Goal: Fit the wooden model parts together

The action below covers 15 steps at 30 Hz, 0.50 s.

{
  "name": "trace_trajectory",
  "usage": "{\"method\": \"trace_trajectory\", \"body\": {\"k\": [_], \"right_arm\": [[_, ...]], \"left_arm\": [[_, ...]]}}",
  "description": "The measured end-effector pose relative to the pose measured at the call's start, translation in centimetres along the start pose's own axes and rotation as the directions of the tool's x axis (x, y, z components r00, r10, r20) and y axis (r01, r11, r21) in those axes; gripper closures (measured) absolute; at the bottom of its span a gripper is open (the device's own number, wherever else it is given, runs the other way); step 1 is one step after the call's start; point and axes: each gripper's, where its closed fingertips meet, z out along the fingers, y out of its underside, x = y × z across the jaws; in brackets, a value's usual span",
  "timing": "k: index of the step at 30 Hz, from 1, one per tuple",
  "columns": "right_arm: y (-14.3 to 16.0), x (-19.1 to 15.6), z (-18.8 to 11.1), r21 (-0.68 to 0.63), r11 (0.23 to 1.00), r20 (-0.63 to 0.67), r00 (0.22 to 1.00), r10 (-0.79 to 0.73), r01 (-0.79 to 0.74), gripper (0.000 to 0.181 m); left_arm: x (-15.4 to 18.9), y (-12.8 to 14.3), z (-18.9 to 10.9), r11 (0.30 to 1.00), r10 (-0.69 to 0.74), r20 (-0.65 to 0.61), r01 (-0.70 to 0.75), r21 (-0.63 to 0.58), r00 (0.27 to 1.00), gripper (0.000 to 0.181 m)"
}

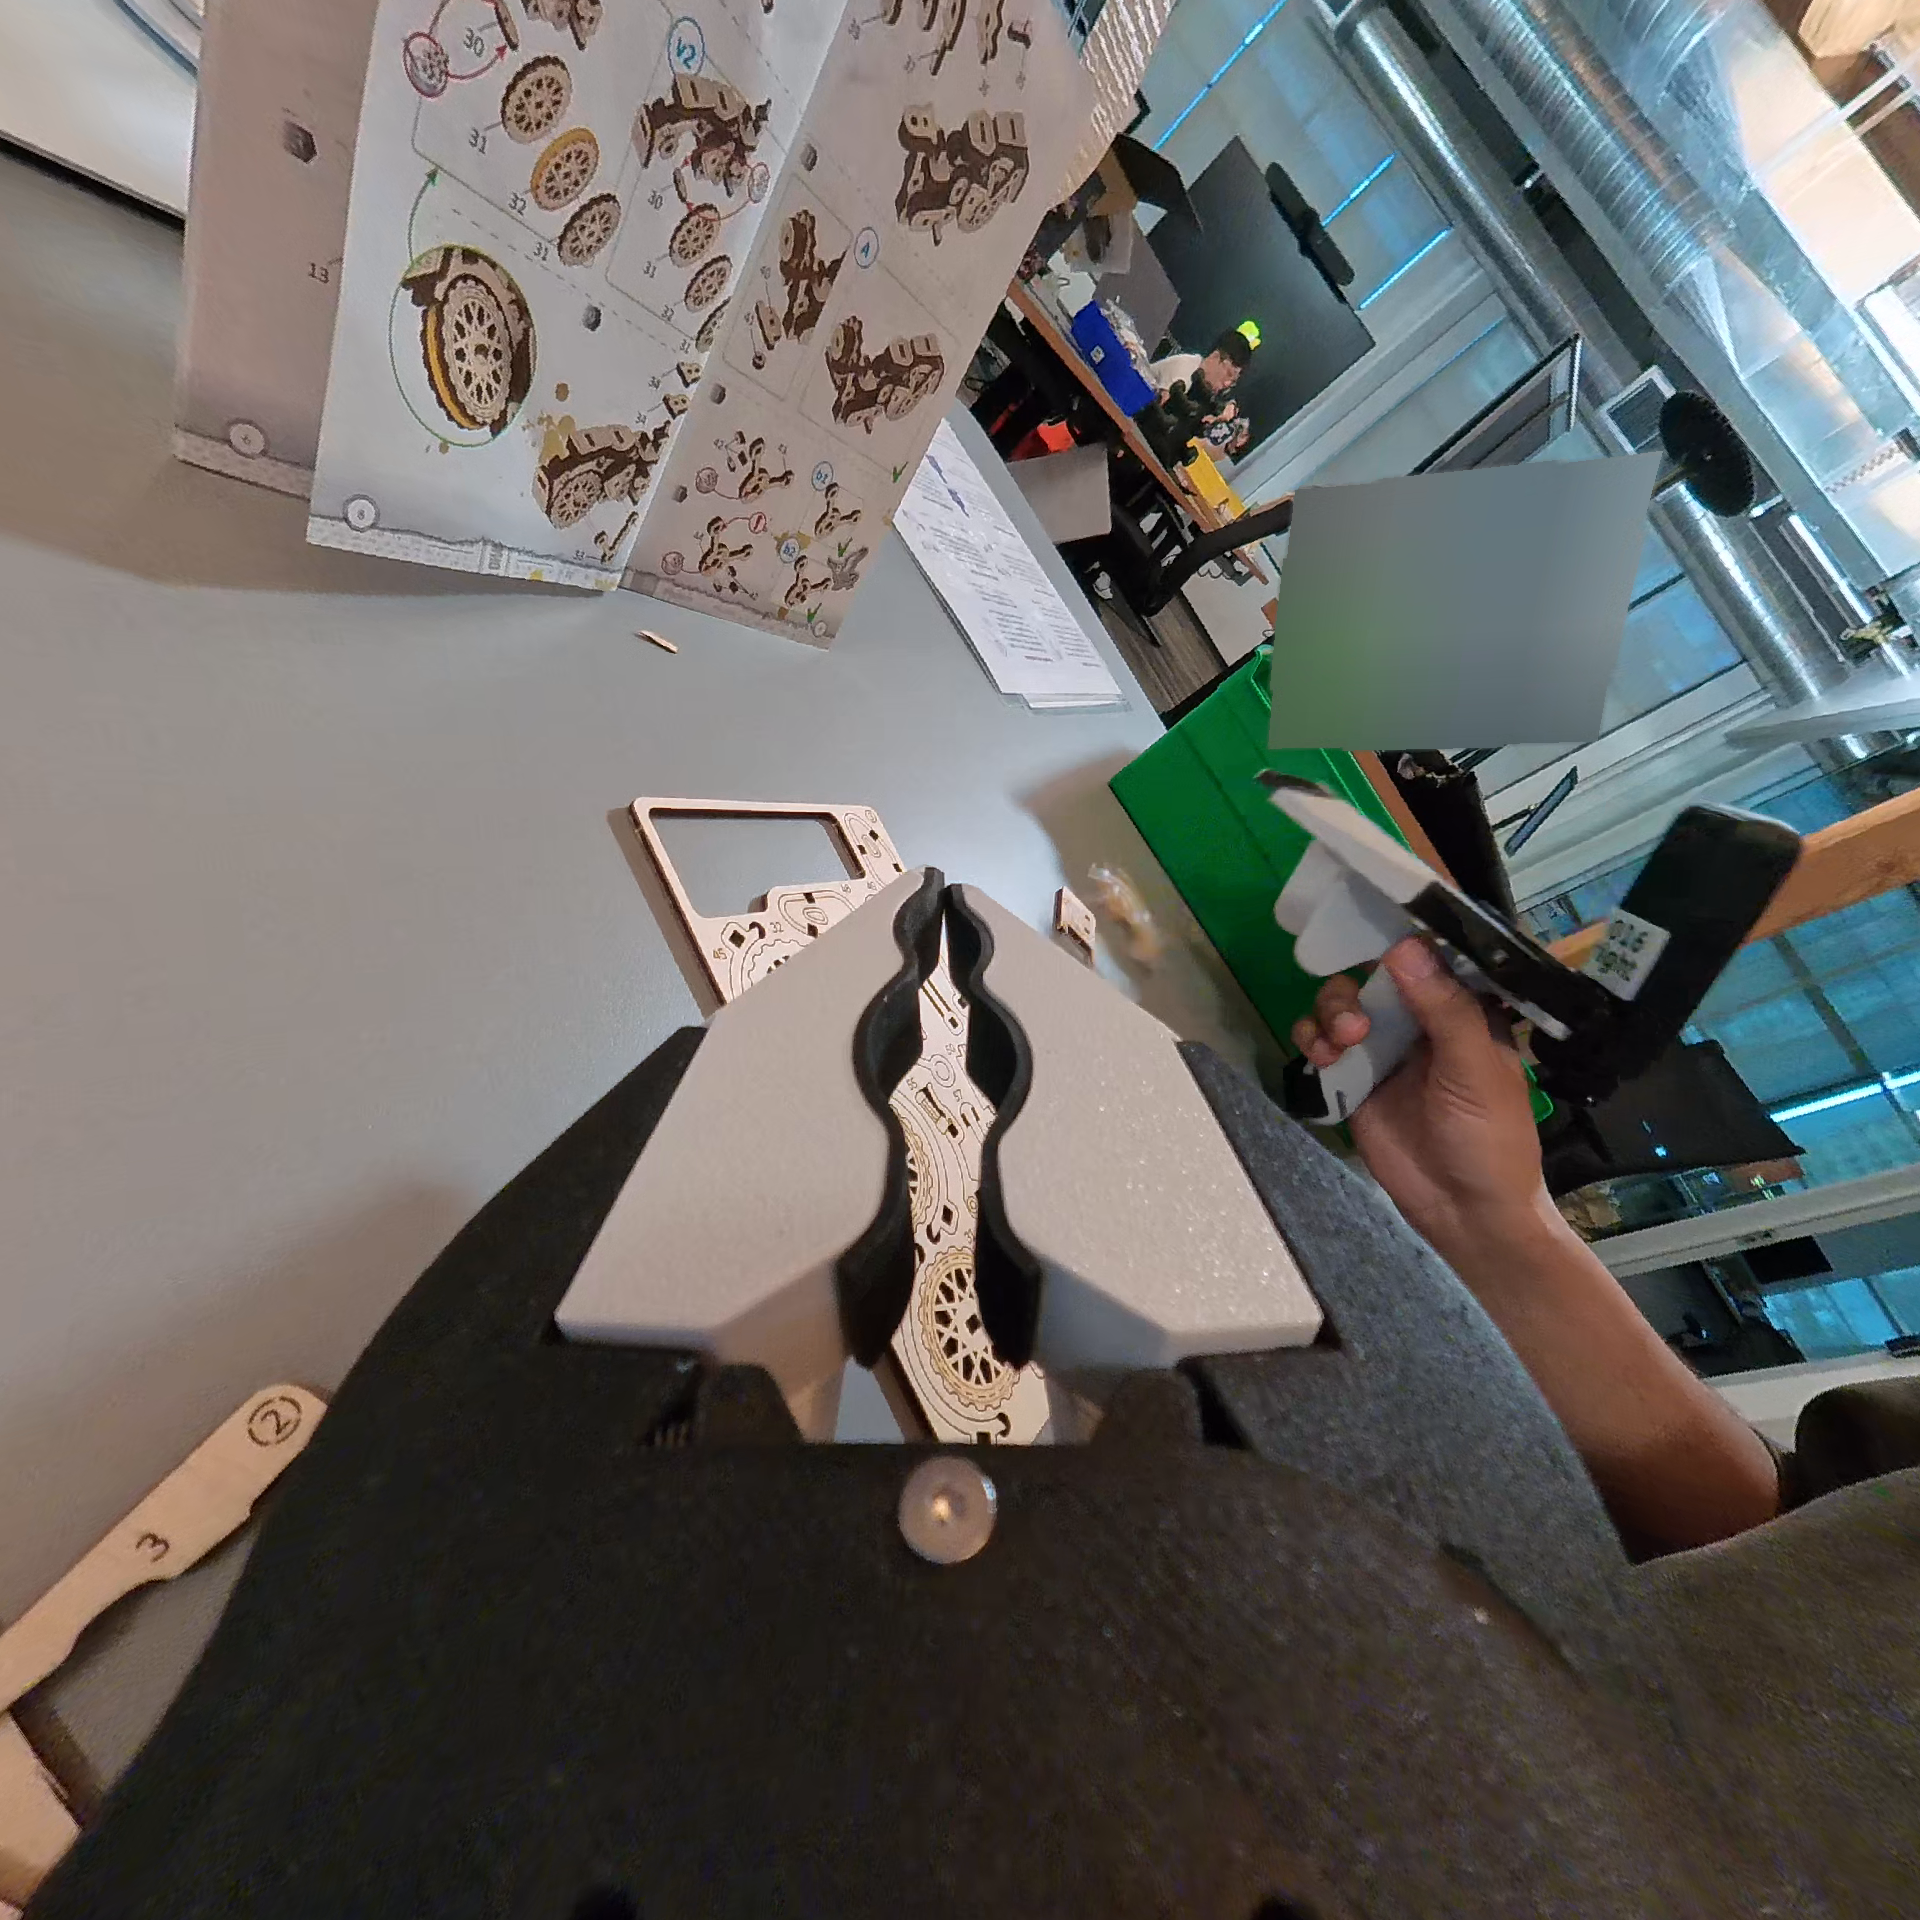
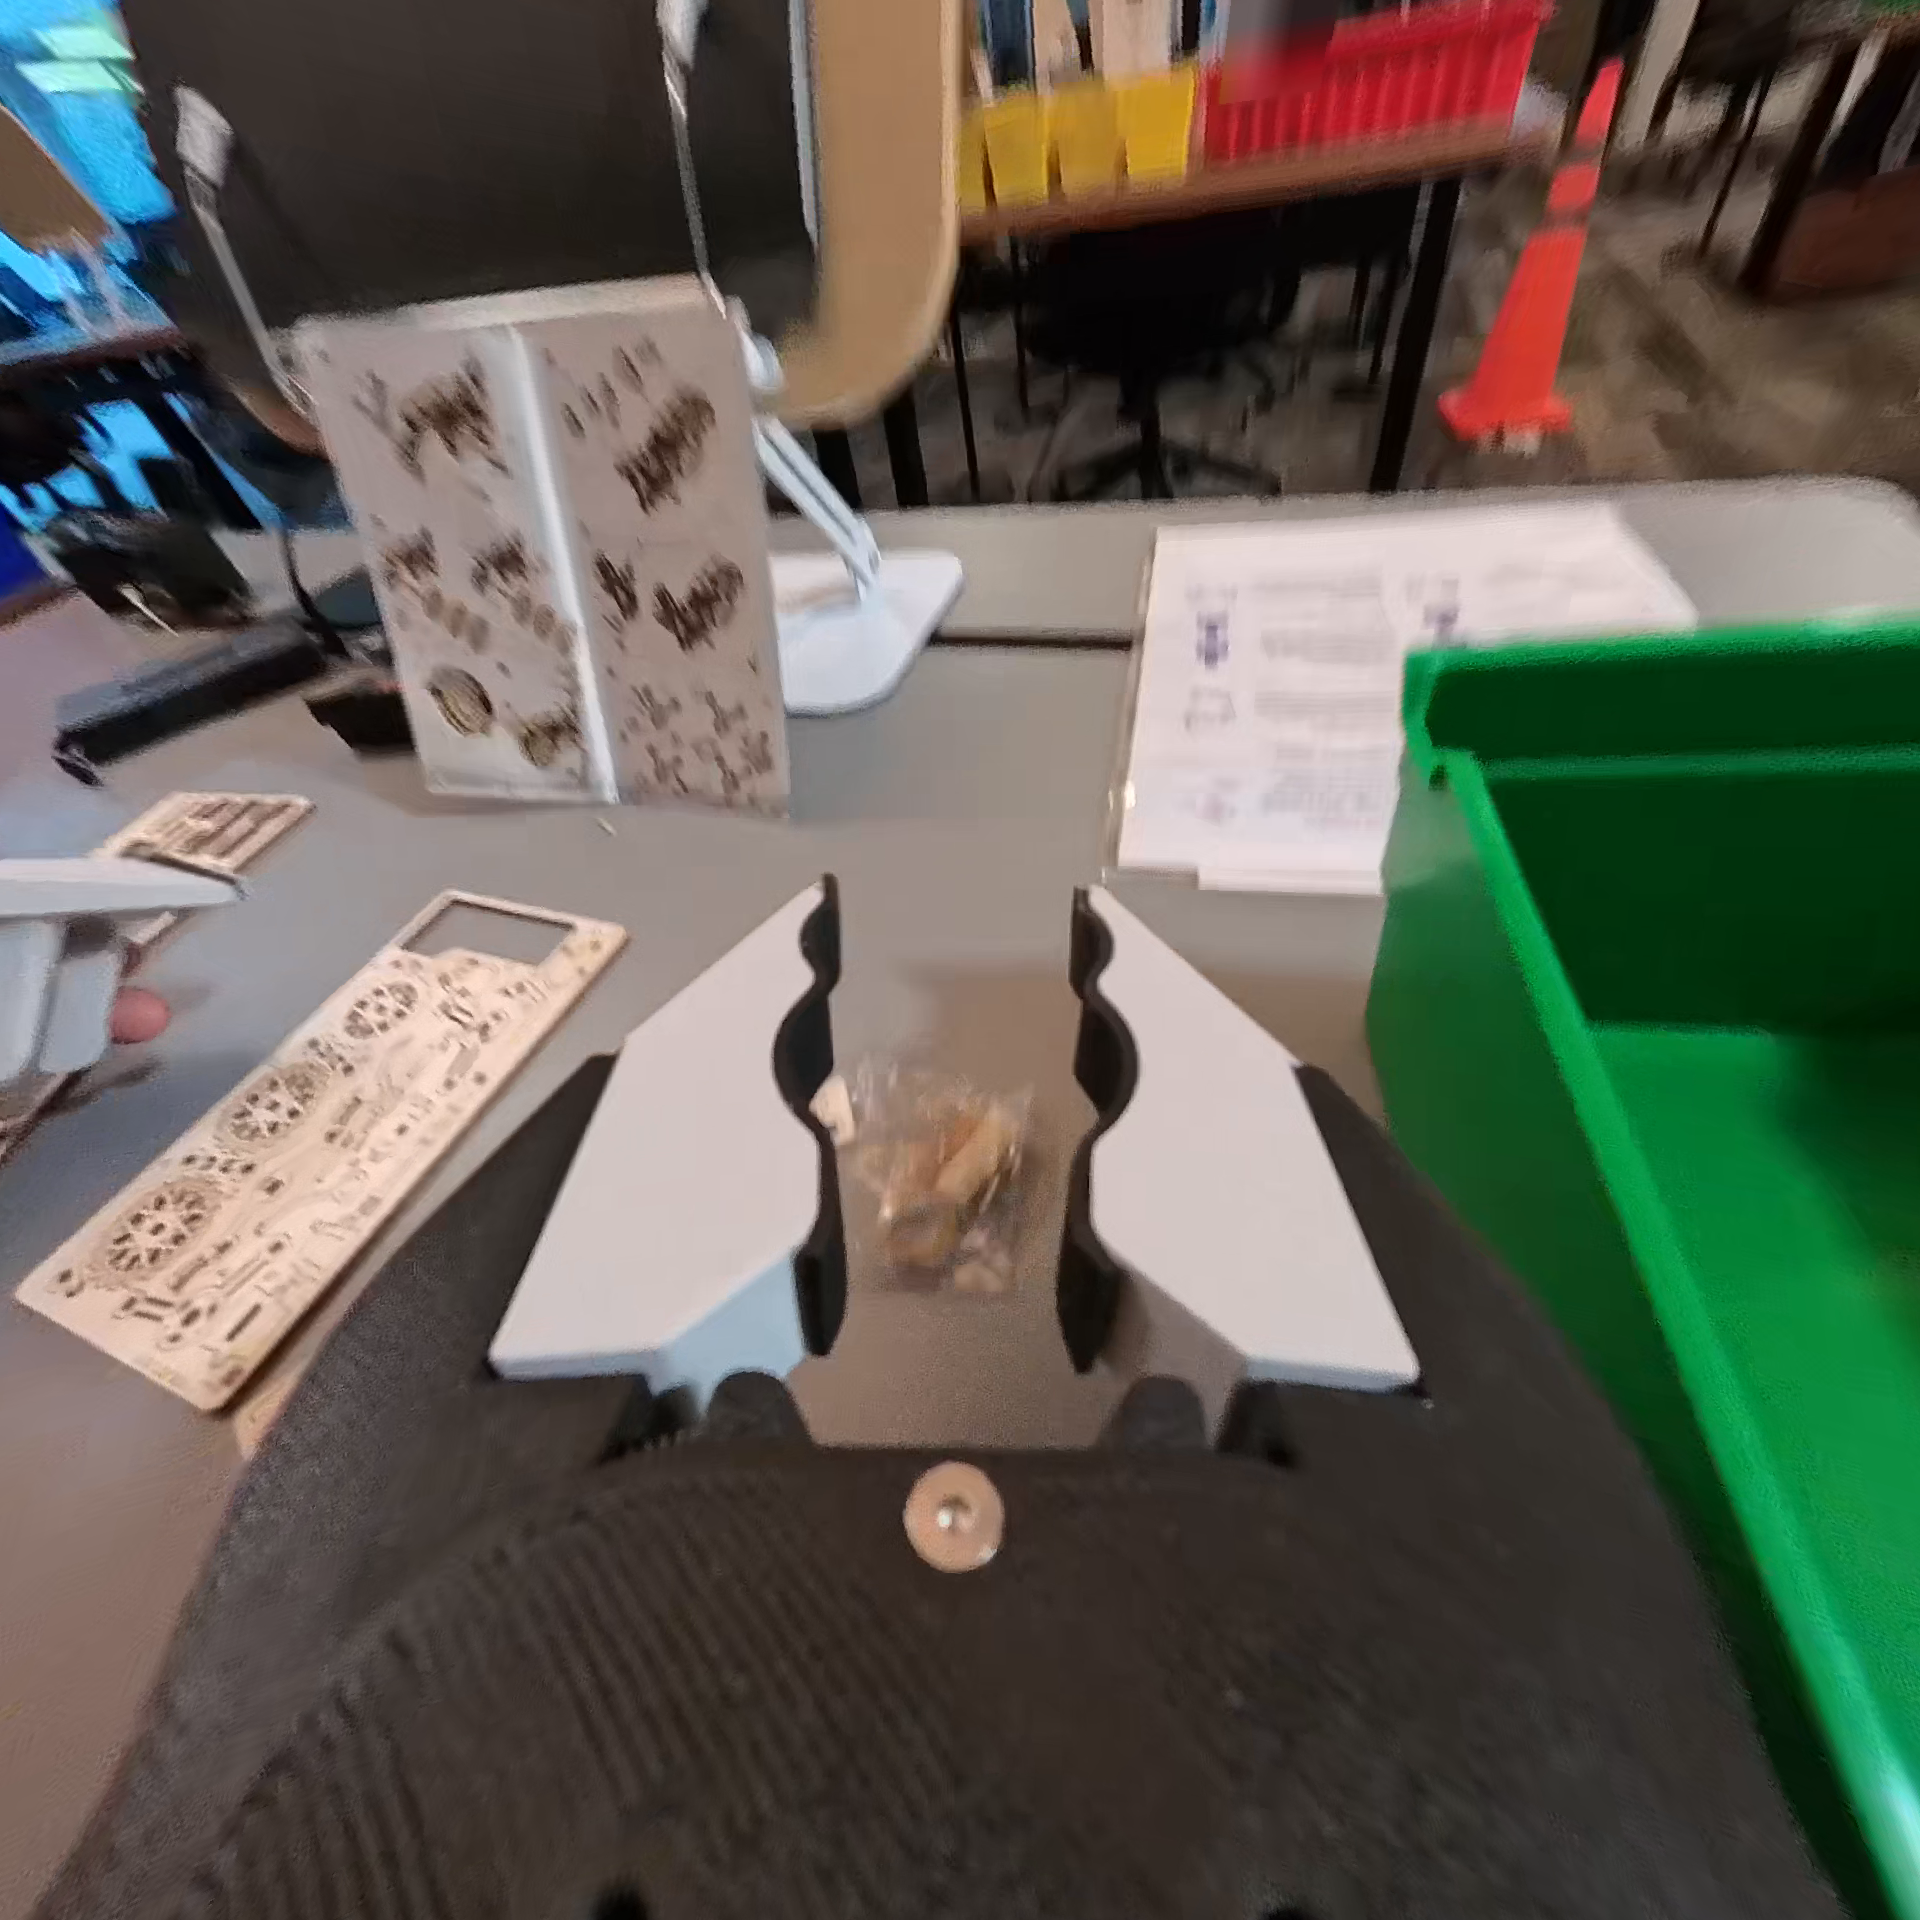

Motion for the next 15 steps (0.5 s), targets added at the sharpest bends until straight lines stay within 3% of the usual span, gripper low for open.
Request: {"method": "trace_trajectory", "body": {"k": [3,5,10,12,15], "right_arm": [[-3.2,-1.2,-1.7,0.16,0.982,0.016,0.994,-0.104,0.1,0.141],[-3.1,-1.9,-1.7,0.153,0.978,0.038,0.988,-0.148,0.141,0.146],[0.9,-5.2,-0.2,-0.056,0.993,0.264,0.961,-0.083,0.101,0.154],[2.9,-5.1,0.3,-0.154,0.972,0.263,0.956,-0.131,0.175,0.15],[6.6,-3.8,0.9,-0.332,0.873,0.226,0.929,-0.293,0.356,0.149]], "left_arm": [[0.0,0.0,0.0,1.0,0.002,-0.001,-0.002,0.001,1.0,0.181],[0.0,0.0,0.0,1.0,0.002,-0.002,-0.002,0.001,1.0,0.181],[0.1,0.0,0.0,1.0,0.003,-0.004,-0.003,0.002,1.0,0.181],[0.1,0.0,0.0,1.0,0.006,-0.003,-0.006,0.002,1.0,0.181],[0.1,0.0,0.0,1.0,0.006,-0.003,-0.006,0.0,1.0,0.181]]}}
